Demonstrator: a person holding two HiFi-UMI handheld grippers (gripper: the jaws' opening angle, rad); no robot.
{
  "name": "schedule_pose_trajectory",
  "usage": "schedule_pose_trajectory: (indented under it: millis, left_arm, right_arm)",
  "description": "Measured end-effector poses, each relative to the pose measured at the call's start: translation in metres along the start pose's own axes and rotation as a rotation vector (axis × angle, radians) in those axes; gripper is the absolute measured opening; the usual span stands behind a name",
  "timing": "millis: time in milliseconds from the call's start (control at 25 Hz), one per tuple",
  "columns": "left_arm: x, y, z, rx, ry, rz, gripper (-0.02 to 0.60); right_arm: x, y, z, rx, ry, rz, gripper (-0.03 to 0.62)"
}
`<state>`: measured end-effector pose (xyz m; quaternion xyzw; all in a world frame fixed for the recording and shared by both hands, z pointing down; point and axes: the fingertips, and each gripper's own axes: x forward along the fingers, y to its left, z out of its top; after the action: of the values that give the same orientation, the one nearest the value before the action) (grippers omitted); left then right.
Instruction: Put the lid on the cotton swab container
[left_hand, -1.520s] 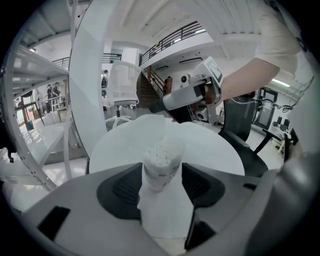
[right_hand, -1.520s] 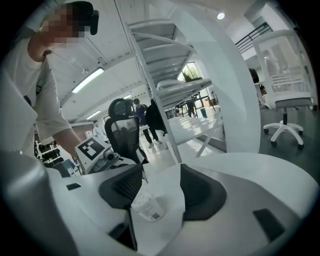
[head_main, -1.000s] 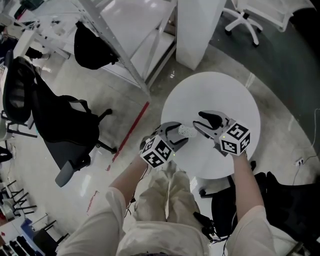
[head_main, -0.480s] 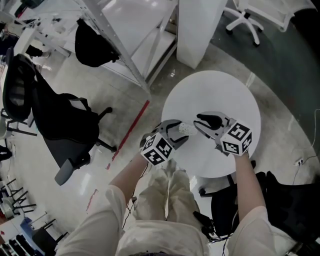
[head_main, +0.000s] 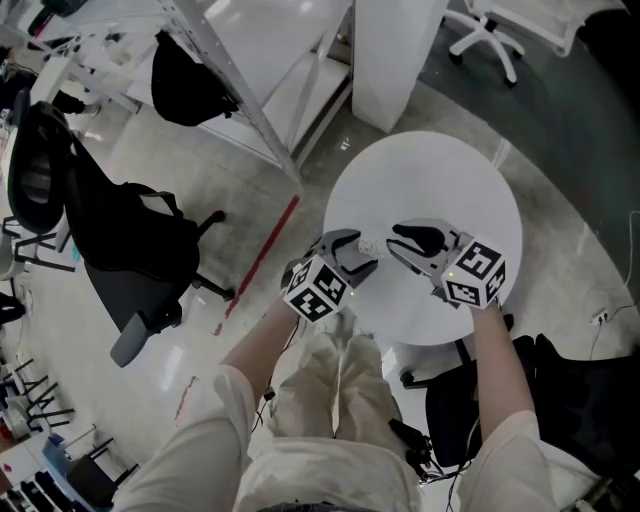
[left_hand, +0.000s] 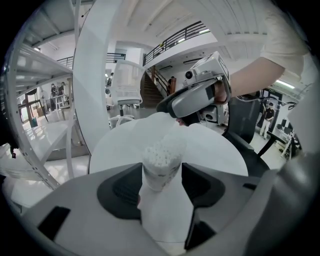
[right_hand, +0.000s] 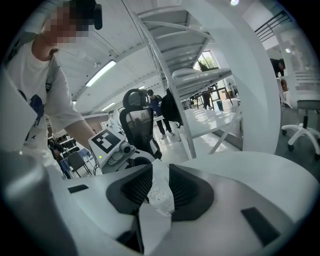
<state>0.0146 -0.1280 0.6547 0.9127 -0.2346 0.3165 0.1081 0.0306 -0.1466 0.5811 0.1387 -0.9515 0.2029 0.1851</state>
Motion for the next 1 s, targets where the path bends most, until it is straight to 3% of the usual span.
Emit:
schedule_pose_trajectory:
  millis: [1000]
  left_arm:
    - [-0.001,-0.005,-0.005,0.034,0.026,0.023,0.244]
  right_arm:
    - [0.006,0.031,-0.032,-0.136,0.149,0.014,0.084]
